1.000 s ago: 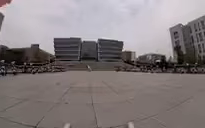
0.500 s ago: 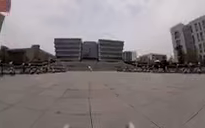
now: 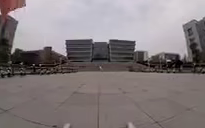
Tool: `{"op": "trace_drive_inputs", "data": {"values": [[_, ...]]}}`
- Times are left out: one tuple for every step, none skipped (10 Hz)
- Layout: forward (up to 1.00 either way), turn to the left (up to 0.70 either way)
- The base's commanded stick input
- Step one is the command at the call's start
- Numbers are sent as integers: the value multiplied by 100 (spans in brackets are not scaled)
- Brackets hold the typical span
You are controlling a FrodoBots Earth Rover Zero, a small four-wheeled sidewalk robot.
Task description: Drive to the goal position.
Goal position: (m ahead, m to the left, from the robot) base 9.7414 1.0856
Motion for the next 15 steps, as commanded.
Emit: {"op": "trace_drive_inputs", "data": {"values": [[85, 0], [85, 0], [85, 0], [85, 0], [85, 0], [85, 0], [85, 0], [85, 0], [85, 0], [85, 0], [85, 0], [85, 0], [85, 0], [85, 0], [85, 0]]}}
